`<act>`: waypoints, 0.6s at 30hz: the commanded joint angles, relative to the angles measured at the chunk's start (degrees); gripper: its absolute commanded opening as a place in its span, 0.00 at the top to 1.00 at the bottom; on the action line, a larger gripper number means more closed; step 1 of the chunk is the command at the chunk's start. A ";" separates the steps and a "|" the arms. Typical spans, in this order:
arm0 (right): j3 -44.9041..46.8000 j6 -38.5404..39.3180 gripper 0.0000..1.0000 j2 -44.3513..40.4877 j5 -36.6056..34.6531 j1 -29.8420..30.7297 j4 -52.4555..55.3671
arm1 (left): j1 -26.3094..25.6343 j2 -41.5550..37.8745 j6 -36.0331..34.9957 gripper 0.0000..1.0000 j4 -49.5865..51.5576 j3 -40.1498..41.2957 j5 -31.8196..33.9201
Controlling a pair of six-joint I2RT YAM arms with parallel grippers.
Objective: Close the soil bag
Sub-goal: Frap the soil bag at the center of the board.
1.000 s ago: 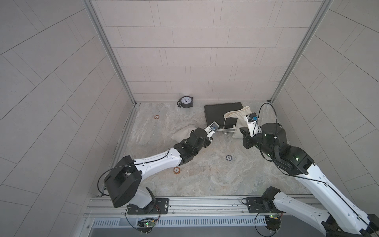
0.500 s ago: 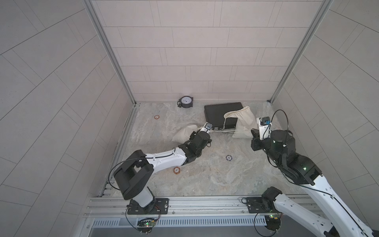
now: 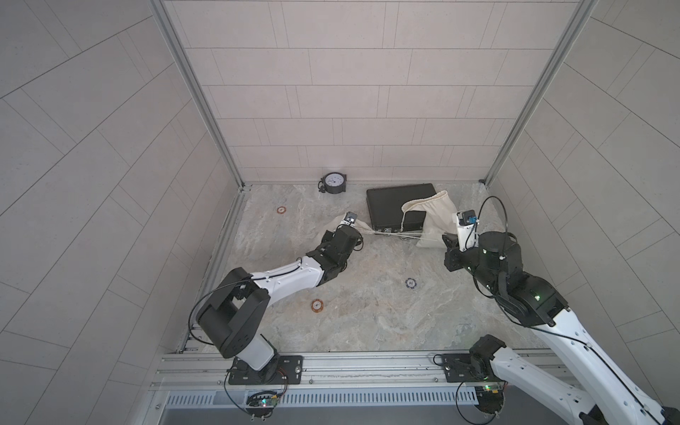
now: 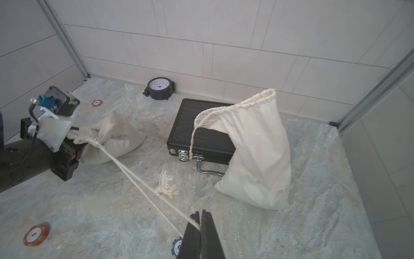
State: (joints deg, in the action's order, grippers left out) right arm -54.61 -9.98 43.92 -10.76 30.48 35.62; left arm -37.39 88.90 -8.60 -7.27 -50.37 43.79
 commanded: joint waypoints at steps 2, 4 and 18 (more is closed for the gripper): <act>1.48 -1.89 1.00 1.67 2.26 -1.76 -5.46 | 11.32 -1.36 -6.11 0.99 3.59 2.94 11.94; 3.54 -2.49 1.00 3.27 7.14 -1.59 -8.11 | 12.84 -1.58 -7.42 0.99 2.97 2.26 11.54; 6.57 -1.22 1.00 2.61 6.97 -1.29 -12.02 | -5.71 -17.17 -18.37 0.38 -1.58 13.76 -19.31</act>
State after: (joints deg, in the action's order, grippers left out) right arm -47.90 -11.60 47.40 -1.74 29.34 24.75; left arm -42.35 76.60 -24.71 -8.05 -36.88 31.53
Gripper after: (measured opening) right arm 0.047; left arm 0.604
